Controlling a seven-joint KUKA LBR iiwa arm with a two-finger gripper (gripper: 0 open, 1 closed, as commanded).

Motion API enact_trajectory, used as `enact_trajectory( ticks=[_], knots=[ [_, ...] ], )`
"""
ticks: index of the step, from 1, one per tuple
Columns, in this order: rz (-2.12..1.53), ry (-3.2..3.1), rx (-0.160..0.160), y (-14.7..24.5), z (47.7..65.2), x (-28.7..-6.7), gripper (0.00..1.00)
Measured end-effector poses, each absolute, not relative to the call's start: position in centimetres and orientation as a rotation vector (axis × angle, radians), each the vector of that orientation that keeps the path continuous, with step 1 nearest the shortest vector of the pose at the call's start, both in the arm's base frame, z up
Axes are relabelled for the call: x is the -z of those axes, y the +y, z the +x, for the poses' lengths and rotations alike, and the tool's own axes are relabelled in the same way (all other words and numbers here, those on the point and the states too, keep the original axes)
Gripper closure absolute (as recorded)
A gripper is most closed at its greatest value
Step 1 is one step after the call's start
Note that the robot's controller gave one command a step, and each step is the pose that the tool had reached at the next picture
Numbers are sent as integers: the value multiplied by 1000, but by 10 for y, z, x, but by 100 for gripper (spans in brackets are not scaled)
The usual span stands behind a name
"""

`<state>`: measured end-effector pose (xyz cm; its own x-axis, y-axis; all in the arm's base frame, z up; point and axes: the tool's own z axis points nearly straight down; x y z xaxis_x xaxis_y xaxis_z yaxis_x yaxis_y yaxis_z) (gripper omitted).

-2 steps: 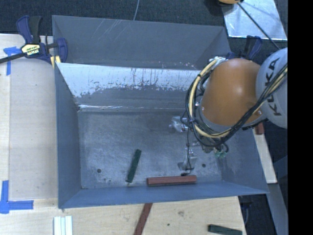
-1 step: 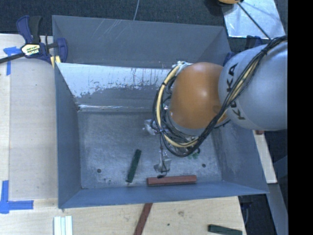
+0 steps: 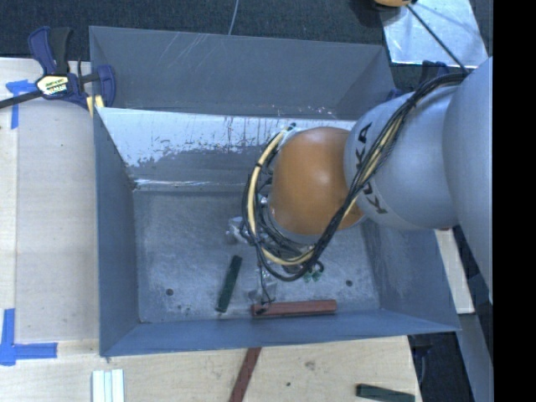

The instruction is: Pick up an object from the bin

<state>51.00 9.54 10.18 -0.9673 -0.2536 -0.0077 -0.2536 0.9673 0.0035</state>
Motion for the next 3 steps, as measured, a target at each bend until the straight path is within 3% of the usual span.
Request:
enact_trajectory(
  ticks=[1,2,3],
  knots=[
    [-777,3038,-2,125,510,-70,100],
    [-775,3039,-2,125,510,-70,100],
    [-813,3030,0,108,512,-221,100]
  ],
)
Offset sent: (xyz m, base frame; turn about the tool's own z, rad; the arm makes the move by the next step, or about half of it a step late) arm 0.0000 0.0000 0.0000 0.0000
